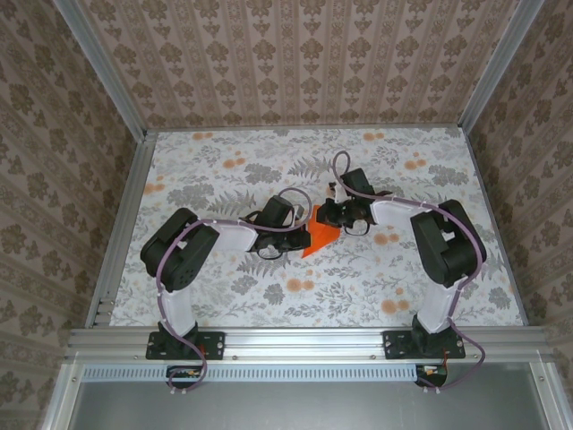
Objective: Fold a paper plane with a square sheet of paper (pick it up from the middle)
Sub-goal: Fourth fold the wing at the center of the table.
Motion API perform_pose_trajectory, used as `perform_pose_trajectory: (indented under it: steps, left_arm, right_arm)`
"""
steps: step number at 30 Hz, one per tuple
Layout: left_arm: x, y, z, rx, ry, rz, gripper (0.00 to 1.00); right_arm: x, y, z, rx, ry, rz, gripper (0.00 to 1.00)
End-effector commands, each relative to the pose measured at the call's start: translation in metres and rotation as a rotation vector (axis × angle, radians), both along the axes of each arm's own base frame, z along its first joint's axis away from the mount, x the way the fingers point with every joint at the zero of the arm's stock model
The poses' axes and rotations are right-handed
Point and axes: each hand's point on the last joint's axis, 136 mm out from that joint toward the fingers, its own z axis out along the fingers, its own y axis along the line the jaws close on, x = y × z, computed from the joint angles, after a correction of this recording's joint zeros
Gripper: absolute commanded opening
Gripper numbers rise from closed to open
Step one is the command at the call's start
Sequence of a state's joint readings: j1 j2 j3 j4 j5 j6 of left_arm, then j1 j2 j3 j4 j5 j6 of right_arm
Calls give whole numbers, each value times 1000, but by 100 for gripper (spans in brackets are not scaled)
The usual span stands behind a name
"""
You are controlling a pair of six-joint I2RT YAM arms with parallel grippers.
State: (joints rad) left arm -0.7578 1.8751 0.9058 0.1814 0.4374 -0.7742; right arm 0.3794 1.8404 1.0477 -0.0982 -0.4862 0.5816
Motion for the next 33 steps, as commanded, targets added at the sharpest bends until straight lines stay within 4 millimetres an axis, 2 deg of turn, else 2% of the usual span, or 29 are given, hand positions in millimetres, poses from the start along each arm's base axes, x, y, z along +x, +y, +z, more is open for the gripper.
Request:
perform_pose_trajectory:
  steps: [1, 7, 12, 33]
  left_arm:
    - [-33, 24, -47, 157, 135, -38, 0]
    - [-36, 26, -49, 169, 145, -44, 0]
    - [-39, 28, -51, 176, 153, -48, 0]
    - [-45, 27, -55, 179, 173, -63, 0]
  right_arm:
    - [-5, 7, -12, -15, 44, 52, 10]
    - [0, -6, -32, -58, 71, 18, 9]
    - [8, -22, -41, -59, 76, -31, 9]
    - [67, -79, -37, -66, 33, -213, 8]
